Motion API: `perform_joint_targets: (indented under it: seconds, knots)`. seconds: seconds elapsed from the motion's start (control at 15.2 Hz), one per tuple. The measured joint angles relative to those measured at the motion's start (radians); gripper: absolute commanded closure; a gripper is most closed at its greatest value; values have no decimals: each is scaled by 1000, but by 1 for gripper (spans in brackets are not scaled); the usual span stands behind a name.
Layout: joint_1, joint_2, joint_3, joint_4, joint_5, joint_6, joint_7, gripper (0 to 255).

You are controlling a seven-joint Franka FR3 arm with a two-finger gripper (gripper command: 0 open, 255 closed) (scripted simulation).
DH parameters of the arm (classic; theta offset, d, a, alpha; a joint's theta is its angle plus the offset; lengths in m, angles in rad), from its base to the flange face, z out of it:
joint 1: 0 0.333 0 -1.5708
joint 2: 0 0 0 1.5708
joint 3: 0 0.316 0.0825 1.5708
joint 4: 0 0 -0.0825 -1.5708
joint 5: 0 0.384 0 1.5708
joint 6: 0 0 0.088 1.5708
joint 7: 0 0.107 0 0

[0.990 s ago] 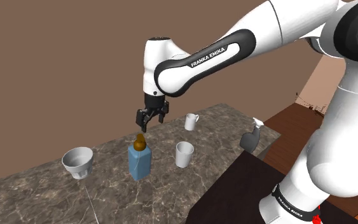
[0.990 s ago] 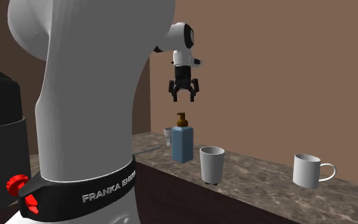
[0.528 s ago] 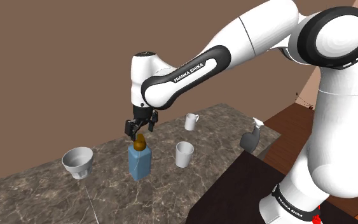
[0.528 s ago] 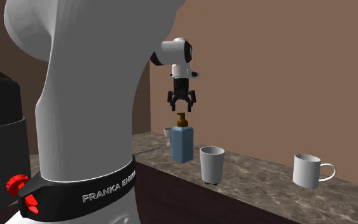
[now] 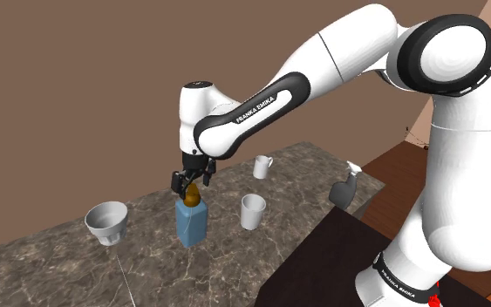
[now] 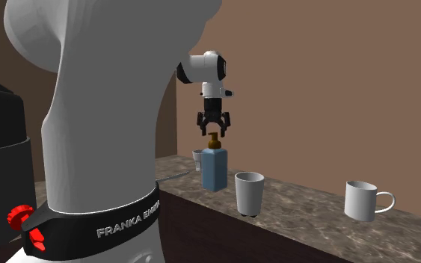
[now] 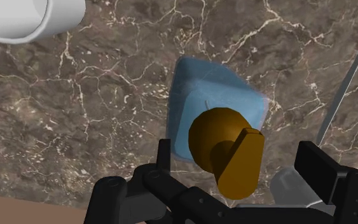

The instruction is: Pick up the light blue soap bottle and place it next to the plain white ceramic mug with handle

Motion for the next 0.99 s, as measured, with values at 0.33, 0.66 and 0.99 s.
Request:
perform_joint_targets:
  seconds: [0.33,0.66,0.99]
  knots:
    - [0,0,0,0,0,0,0,255]
    - [0,0,0,0,0,0,0,255]
    - [-1,-3,1,1,2,-4,-1,255]
